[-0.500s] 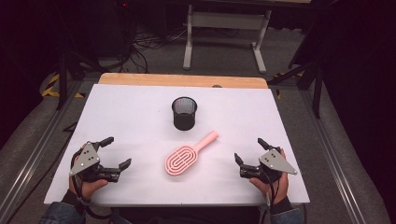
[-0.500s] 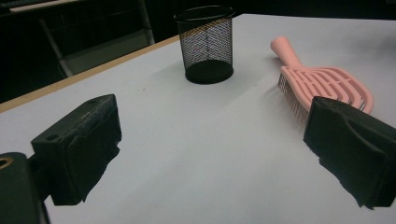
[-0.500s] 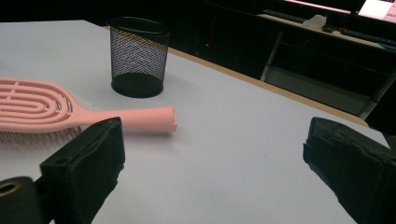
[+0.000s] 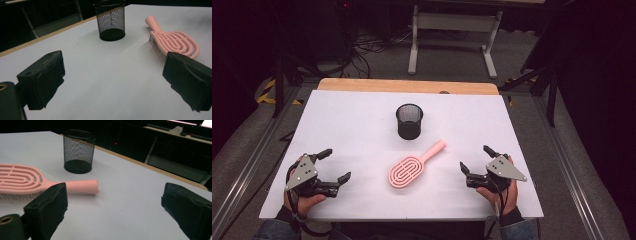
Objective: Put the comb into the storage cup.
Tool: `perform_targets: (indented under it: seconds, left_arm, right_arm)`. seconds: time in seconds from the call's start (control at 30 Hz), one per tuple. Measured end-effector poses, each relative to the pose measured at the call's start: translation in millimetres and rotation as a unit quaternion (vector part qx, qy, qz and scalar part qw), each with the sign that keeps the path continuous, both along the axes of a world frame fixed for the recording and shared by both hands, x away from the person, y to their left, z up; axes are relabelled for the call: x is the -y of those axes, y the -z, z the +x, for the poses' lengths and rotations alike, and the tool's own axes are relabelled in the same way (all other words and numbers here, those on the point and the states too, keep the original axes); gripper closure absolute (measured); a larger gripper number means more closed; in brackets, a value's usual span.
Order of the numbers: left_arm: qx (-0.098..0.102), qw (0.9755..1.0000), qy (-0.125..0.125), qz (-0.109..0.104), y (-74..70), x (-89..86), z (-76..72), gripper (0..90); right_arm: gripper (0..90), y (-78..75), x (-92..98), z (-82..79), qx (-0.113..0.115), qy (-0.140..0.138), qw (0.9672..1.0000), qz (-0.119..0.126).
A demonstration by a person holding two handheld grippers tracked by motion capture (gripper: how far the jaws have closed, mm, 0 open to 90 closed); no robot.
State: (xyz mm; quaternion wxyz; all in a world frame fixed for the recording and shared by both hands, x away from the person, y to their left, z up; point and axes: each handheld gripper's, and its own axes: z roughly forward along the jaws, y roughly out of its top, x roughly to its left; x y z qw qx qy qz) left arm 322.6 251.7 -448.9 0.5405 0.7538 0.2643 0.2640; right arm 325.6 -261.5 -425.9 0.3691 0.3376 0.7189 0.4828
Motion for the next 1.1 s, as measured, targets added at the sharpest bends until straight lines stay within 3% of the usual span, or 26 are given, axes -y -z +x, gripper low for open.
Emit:
perform_targets:
  seconds: [0.13, 0.17, 0.33, 0.5, 0.57, 0.6, 0.8, 0.87, 1.1]
  left_arm:
    - [-0.002, 1.0000, 0.001, 0.001, 0.5, -0.3, -0.1, 5.3]
    - [-0.002, 1.0000, 0.000, 0.001, 0.7, -0.4, 0.4, 5.3]
    - [-0.005, 1.0000, 0.001, 0.003, 1.6, 1.4, 0.9, 5.5]
    - [-0.005, 1.0000, 0.000, 0.004, 1.7, 1.2, 1.3, 5.8]
    - [-0.006, 1.0000, 0.000, 0.002, 2.0, 0.7, 1.4, 5.9]
    - [-0.006, 1.0000, 0.000, 0.002, 2.0, 0.7, 1.4, 6.0]
    - [-0.005, 1.0000, 0.000, -0.003, 1.9, -0.4, 0.9, 6.1]
    - [-0.007, 1.0000, 0.000, -0.004, 2.2, -1.1, 1.4, 6.1]
    - [-0.007, 1.0000, 0.001, -0.004, 2.4, -1.1, 1.7, 6.3]
  right_arm:
    - [21.2, -2.4, -5.0, 4.5, -0.010, -0.008, 0.9999, -0.002]
    - [28.8, -3.6, -9.2, 9.5, -0.016, -0.013, 0.9998, -0.006]
    - [38.8, -5.9, -16.1, 21.2, -0.034, -0.022, 0.9991, -0.013]
    - [54.5, -9.4, -25.9, 44.0, -0.055, -0.022, 0.9981, -0.018]
    - [67.3, -11.2, -34.9, 57.5, -0.072, -0.026, 0.9968, -0.026]
    - [67.3, -11.2, -34.9, 57.5, -0.072, -0.026, 0.9968, -0.026]
    - [88.0, -11.7, -53.7, 85.7, -0.101, -0.035, 0.9937, -0.034]
    - [90.0, -9.0, -58.3, 95.2, -0.115, -0.040, 0.9920, -0.032]
    - [90.0, 2.5, -77.8, 116.8, -0.156, -0.046, 0.9839, -0.074]
